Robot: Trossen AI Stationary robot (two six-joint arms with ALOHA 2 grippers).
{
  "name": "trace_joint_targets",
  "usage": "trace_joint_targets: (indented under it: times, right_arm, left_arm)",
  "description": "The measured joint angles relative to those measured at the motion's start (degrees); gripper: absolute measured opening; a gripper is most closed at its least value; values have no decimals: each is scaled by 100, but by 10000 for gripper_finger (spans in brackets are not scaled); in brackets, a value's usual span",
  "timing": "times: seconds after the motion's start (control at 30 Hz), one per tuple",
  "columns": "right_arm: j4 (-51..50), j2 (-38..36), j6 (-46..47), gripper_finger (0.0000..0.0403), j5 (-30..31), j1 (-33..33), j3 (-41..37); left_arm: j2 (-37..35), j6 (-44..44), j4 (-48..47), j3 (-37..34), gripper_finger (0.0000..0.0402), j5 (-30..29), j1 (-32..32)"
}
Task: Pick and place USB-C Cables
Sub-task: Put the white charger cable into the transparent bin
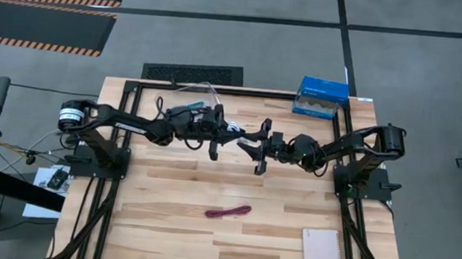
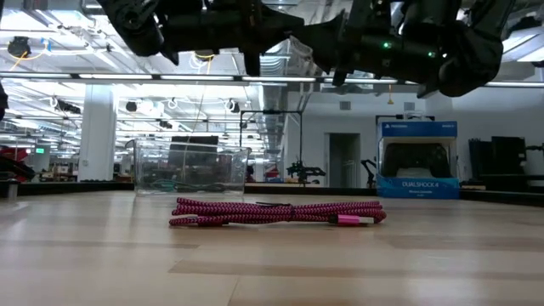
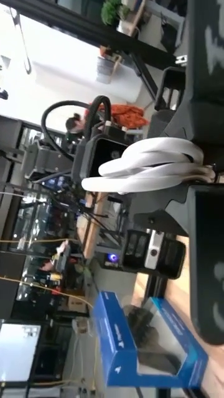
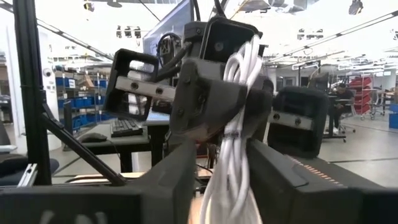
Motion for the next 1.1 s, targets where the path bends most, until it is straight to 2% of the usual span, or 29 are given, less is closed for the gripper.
trace_joint_targets:
  times: [0.27,0.57,0.77,0.93,1.1]
  right_arm:
    - [8,1,5,243,-2,2,-2]
    - [-227,-135,9,253,0,77,-11]
    - [-1732,-790,14,253,0,197,-11]
    - [-3281,-1448,25,253,2,317,-11]
    - [-4407,-1912,135,253,17,429,-11]
  left_arm:
    - [-719,453,-1288,2,0,-429,45]
    - [-1880,857,-3726,2,0,-1156,341]
    - [-2642,1146,-5008,2,0,-1704,730]
    - [-2894,1169,-5519,2,0,-1646,1236]
    - [-2799,1289,-5910,2,0,-1607,1726]
